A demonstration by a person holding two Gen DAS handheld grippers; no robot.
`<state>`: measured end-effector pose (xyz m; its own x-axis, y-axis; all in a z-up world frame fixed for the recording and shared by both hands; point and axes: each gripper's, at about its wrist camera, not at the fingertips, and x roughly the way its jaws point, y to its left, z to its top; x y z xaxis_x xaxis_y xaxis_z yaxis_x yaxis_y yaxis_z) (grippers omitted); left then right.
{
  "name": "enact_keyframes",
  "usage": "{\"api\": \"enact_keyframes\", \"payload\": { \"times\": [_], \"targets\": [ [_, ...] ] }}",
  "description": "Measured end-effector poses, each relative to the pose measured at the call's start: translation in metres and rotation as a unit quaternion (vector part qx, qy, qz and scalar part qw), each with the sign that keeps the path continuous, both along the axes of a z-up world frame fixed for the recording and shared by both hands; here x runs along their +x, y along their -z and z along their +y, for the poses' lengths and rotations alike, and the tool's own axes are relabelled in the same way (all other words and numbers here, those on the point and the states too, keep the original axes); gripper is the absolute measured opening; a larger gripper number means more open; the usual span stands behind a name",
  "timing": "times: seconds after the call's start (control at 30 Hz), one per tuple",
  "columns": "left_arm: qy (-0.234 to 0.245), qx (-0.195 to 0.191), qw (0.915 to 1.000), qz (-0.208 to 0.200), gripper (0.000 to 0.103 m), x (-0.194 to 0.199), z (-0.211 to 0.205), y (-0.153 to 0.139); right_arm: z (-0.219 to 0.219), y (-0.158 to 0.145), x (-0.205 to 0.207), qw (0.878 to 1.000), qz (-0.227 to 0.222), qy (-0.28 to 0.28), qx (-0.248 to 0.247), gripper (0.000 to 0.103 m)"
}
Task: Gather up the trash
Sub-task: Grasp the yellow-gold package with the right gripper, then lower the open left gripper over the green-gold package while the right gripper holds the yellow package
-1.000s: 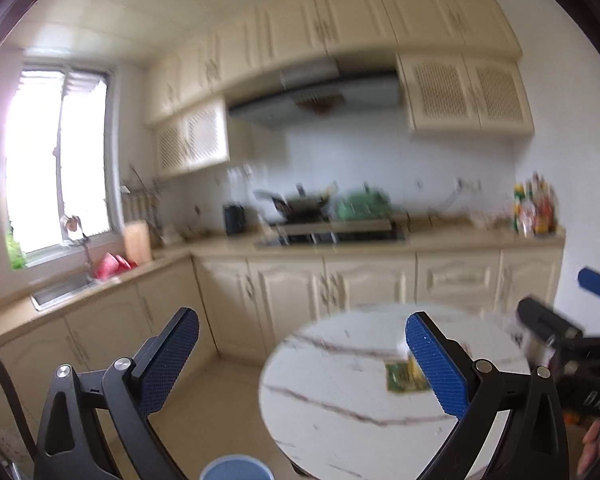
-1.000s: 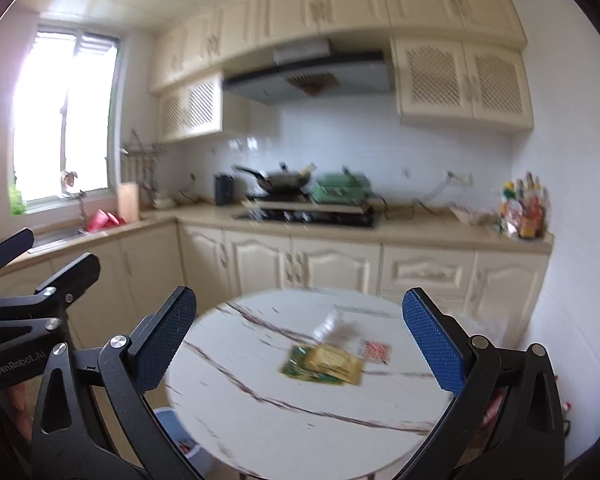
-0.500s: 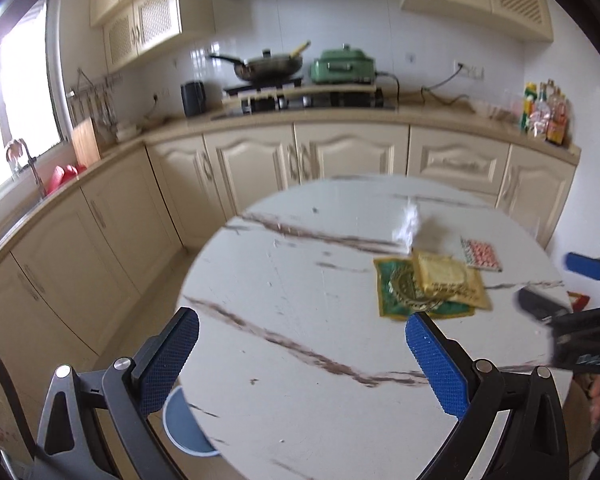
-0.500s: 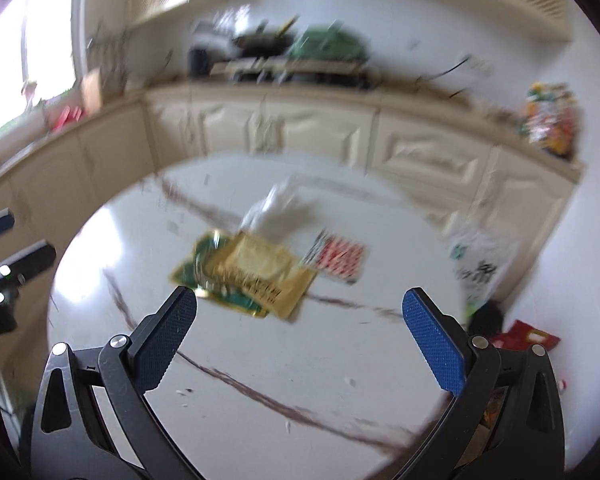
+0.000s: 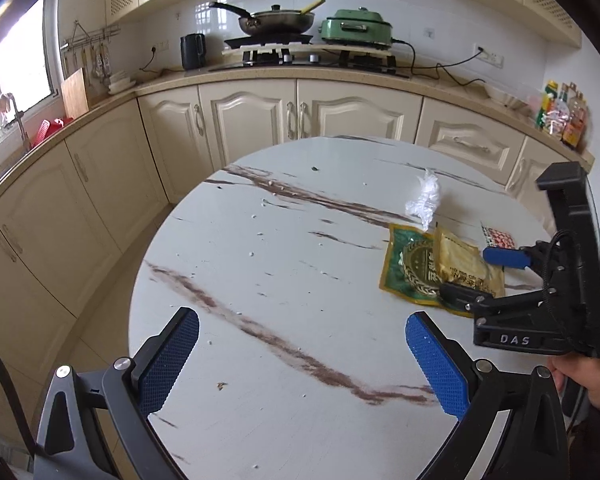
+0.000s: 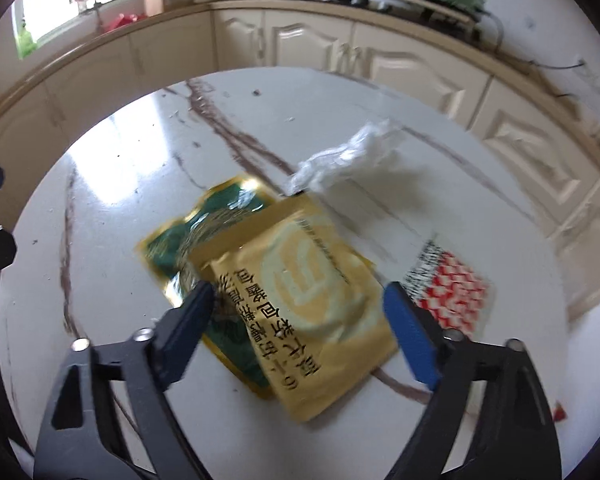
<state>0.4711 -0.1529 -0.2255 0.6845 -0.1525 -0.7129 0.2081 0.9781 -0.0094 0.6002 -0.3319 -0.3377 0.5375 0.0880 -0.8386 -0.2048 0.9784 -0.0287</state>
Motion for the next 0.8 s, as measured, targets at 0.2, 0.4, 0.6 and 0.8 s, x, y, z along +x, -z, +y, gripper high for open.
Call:
{"api": "enact_keyframes", "payload": {
  "times": [0.2,0.4,0.6,0.8],
  "targets": [
    [0.007,0.003,0.9999,0.01,0.102,0.007,-0.013,0.012,-0.008,-0.005,-0.006,0.999,-0.015,0.006,0.031,0.055],
    [0.012,0.001,0.9998,0.014,0.102,0.011,-0.02,0.015,-0.028,-0.012,-0.008,0.994,-0.03,0.028,0.099,0.045],
    [0.029,0.006,0.9992,0.027,0.102,0.022,-0.036,0.018,-0.039,-0.028,-0.02,0.989,-0.058,0.045,0.126,0.015],
    [0.05,0.008,0.9982,0.033,0.102,0.033,-0.055,0.02,-0.063,-0.038,-0.034,0.981,-0.088,0.068,0.161,0.013]
  ]
}}
